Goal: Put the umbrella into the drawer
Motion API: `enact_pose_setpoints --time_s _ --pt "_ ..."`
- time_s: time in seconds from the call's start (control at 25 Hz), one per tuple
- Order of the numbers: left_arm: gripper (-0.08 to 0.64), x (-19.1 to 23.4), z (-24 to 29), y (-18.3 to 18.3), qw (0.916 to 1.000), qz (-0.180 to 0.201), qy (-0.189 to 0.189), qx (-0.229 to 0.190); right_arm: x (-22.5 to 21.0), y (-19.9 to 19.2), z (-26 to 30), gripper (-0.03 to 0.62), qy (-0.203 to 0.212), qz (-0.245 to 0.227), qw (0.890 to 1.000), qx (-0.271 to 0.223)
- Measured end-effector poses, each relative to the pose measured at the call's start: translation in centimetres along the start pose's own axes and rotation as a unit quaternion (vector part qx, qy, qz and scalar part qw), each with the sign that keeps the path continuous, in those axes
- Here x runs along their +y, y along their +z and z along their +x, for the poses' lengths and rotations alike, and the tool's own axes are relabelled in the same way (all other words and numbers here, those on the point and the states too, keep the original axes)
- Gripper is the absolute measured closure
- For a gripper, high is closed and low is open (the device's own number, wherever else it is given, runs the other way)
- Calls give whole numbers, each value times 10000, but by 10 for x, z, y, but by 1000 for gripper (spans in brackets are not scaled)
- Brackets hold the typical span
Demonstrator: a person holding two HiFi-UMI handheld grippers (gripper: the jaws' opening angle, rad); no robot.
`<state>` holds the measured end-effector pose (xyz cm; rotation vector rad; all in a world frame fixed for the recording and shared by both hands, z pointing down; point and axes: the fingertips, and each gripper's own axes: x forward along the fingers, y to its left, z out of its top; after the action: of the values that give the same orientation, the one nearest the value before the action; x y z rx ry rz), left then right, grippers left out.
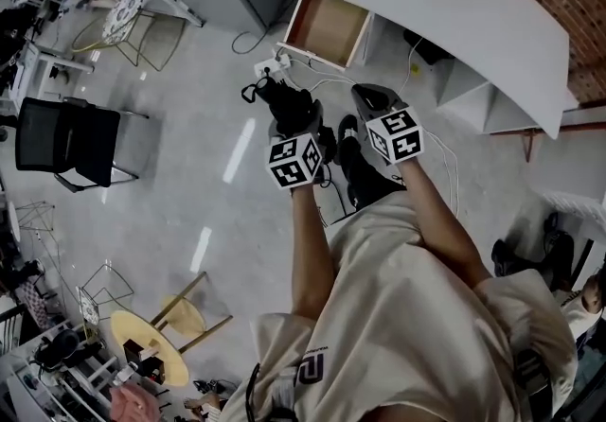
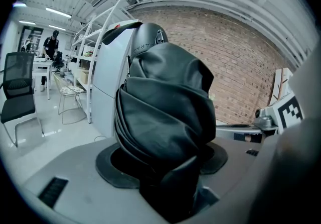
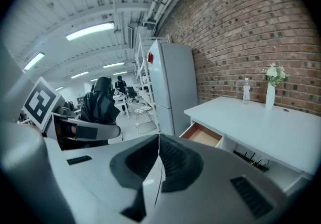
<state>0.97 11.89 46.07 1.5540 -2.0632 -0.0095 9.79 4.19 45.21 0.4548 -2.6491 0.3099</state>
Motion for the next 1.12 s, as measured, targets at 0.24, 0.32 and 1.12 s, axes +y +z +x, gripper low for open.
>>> enact_pose_setpoints --time_s 0.24,0.32,1.12 --pt "295 38 20 7 9998 -4 122 136 1 15 48 525 113 -111 9999 68" --pt "295 50 27 12 9997 1 176 187 -4 23 64 525 122 -63 9999 84" --pt "295 161 146 72 9972 -339 496 453 -80 93 237 525 262 135 9991 315"
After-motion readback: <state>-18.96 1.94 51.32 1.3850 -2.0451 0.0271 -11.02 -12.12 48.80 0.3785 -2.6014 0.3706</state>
